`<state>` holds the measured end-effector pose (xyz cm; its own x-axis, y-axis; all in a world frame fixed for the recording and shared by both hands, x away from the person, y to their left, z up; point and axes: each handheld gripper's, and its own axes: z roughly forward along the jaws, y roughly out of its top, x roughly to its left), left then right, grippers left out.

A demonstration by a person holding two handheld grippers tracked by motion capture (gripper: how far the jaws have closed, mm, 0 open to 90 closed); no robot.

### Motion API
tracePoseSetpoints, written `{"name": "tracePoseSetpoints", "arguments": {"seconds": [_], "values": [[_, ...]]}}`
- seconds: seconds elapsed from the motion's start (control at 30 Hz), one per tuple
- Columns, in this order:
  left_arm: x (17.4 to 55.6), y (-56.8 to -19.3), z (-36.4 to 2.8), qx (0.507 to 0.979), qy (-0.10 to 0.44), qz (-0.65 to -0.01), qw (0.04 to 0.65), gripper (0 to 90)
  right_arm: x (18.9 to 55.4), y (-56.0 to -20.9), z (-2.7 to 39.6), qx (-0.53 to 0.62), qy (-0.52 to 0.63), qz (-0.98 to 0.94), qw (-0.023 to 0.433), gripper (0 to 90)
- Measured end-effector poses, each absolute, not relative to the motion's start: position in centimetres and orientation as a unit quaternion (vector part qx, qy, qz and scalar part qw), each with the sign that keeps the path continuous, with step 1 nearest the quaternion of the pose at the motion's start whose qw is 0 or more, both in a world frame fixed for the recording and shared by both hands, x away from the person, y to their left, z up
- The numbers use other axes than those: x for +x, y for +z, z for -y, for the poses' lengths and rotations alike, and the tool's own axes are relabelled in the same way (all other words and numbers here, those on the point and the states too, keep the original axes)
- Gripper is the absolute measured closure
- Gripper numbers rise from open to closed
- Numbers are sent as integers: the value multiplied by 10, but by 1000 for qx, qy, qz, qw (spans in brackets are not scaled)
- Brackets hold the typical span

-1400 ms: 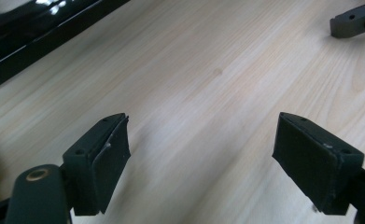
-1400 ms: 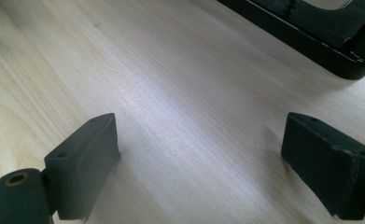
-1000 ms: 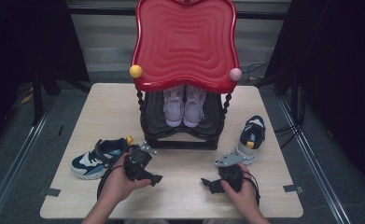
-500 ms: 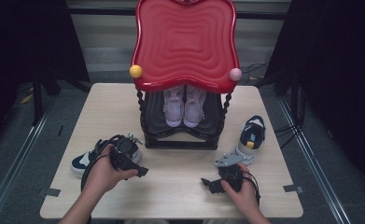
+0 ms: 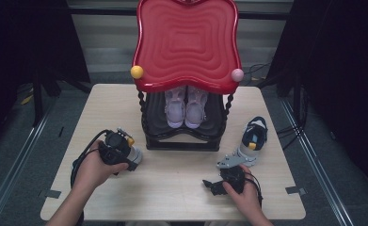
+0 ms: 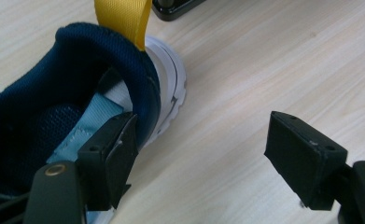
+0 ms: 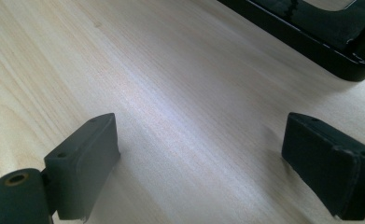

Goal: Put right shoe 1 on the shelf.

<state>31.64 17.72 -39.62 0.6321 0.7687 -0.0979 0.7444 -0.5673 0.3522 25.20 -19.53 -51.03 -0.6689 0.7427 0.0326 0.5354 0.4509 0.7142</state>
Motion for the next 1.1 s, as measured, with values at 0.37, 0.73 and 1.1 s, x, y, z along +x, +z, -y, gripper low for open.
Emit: {"name": "tracePoseSetpoints", "arguments": {"seconds": [0.37, 0.73, 1.1], "values": [[322, -392, -181, 875, 42, -444, 186, 278, 252, -510, 196, 378, 360, -841, 143, 102], [328, -408, -178, 885, 60, -425, 182, 270, 253, -510, 196, 377, 360, -841, 143, 102], [320, -411, -173, 894, 39, -407, 182, 433, 253, -510, 196, 378, 360, -841, 143, 102]]}}
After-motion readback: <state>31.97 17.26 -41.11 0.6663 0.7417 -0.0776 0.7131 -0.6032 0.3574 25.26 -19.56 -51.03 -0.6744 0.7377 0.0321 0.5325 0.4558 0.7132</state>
